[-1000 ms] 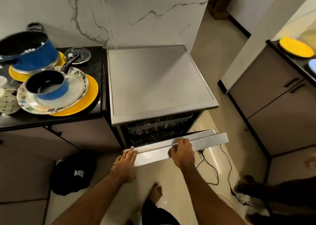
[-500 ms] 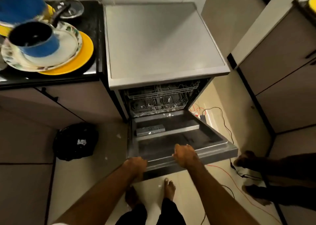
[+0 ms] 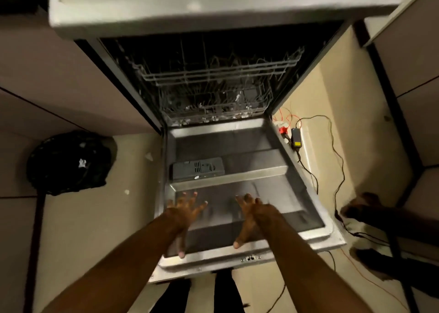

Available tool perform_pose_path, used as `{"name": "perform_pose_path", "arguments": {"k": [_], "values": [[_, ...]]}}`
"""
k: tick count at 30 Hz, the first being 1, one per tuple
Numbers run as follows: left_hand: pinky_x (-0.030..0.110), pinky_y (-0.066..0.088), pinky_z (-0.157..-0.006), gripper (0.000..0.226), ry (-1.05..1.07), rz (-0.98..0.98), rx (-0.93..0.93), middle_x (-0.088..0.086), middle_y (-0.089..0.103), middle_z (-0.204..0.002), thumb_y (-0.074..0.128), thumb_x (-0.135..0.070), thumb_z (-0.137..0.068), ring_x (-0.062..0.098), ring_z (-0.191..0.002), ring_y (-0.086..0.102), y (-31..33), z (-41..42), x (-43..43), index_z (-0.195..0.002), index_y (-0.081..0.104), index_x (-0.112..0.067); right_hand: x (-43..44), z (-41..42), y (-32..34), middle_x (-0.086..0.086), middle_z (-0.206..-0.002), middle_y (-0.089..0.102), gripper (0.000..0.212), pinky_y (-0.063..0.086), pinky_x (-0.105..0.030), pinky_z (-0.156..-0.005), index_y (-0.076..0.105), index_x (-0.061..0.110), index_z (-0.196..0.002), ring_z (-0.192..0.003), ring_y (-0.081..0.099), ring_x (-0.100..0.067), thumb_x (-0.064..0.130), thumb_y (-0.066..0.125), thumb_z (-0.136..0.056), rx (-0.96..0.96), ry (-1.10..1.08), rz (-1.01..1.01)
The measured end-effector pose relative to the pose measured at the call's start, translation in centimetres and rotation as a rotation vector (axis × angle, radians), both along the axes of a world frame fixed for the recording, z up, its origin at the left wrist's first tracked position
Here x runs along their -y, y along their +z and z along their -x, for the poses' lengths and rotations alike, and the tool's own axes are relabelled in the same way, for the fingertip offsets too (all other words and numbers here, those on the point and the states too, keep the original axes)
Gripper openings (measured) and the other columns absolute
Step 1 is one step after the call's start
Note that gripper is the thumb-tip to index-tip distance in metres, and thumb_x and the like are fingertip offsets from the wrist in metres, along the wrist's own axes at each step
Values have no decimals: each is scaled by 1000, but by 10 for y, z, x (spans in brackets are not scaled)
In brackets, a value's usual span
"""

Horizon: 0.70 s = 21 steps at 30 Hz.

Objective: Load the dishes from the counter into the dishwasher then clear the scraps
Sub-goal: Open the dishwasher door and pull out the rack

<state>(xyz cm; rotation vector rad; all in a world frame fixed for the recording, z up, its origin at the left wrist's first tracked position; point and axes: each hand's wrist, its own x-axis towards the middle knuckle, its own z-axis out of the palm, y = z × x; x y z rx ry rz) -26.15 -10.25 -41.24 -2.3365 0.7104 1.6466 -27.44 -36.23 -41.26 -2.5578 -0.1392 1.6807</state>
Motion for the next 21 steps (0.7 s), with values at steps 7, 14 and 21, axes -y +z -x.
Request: {"name": "perform_pose_path", "arguments": {"k": [7,14,21], "values": [[76,6,-113,150,96,-6,4,10,-39,-159,92,-47,-63,46,-149,-23,-119,53,0,-149,-30,-46,-20,46,-117,-18,-159,-46,167,6,-81,-116,-32,26,-157,-150,-27,-54,58,96,-56,-140,30,86],[79,14,-108,150,108,-15,174,18,-41,-157,88,-62,-60,53,-149,-11,-194,94,11,-149,-31,-44,-4,89,-193,-19,-157,-48,165,17,-80,-116,-34,25,-156,-148,-31,-54,73,88,-56,65,-2,-56],[80,19,-106,144,96,-22,252,21,-36,-158,82,-69,-63,55,-147,-5,-228,103,16,-152,-28,-41,-6,97,-231,-19,-158,-46,164,11,-77,-119,-32,26,-158,-149,-27,-55,68,91,-57,123,-15,-31]]}}
